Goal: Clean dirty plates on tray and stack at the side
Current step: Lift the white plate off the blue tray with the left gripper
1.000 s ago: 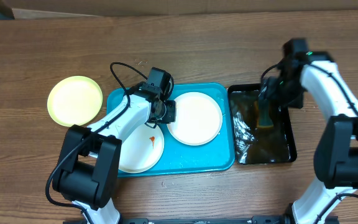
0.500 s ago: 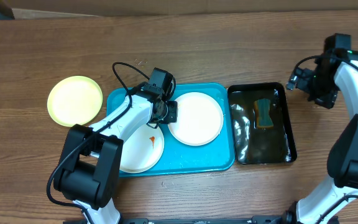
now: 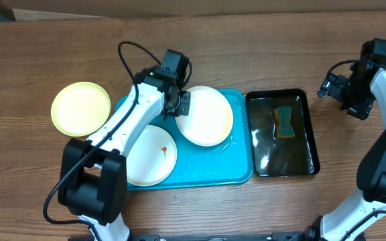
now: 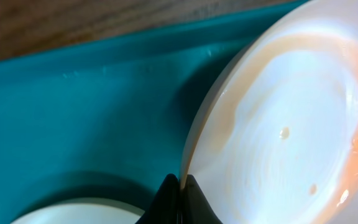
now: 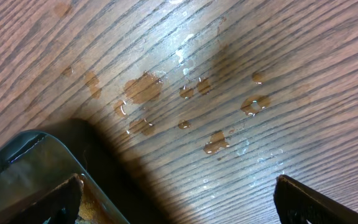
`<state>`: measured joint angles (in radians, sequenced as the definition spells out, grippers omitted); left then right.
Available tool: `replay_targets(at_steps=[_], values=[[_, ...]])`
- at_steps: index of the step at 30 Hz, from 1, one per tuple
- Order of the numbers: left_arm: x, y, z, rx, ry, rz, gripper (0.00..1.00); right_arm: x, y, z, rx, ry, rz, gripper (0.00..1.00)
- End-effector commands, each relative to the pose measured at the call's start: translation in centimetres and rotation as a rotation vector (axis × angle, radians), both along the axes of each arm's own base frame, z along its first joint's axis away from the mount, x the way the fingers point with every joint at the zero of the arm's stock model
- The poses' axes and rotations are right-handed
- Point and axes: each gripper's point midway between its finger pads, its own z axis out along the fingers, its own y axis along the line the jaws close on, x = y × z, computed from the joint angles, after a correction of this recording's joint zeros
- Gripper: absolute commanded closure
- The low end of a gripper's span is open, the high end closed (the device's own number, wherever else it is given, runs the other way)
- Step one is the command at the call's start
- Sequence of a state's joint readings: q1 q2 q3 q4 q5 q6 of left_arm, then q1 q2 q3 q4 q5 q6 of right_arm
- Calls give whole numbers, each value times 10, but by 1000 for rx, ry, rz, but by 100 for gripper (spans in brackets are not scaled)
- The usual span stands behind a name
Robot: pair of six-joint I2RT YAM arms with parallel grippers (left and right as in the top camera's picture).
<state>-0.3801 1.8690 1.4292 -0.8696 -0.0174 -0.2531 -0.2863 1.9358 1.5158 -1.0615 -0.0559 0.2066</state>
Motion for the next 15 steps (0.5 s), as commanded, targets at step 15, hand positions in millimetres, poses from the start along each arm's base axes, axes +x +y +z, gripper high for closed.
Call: replay_targets(at_steps=[15], values=[[41,-34,94,-20,-199,-91,96,5,1,7,-2,-27,1,0]])
